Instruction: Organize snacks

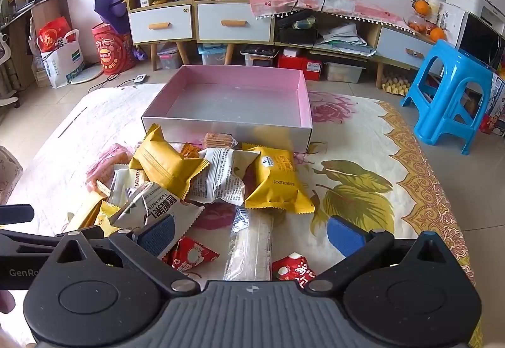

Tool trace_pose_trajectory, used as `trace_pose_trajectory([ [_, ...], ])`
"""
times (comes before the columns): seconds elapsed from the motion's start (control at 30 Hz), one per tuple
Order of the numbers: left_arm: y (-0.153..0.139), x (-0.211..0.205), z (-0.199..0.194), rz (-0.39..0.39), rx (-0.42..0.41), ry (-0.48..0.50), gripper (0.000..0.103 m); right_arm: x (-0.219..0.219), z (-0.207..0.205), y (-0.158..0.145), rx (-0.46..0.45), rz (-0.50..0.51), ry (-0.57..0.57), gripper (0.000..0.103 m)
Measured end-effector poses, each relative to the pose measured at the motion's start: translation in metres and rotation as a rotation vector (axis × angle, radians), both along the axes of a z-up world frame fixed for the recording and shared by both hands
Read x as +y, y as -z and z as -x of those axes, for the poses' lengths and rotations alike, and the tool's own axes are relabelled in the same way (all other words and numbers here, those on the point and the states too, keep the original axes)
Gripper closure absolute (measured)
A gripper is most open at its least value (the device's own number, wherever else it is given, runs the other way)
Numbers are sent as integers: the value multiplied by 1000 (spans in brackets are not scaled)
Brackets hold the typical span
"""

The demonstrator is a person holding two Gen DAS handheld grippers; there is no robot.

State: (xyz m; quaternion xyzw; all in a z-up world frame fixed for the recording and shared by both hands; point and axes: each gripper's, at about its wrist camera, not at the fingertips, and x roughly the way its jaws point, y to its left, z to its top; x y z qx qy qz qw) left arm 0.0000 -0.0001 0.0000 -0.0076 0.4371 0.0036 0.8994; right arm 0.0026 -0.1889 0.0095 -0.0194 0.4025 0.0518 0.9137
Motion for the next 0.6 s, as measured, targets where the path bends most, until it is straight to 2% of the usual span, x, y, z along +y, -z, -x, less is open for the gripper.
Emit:
trace_pose_trajectory([
  [0.6, 1, 4, -3, 10, 0, -4, 0, 1, 1, 0, 3, 1, -1, 8],
])
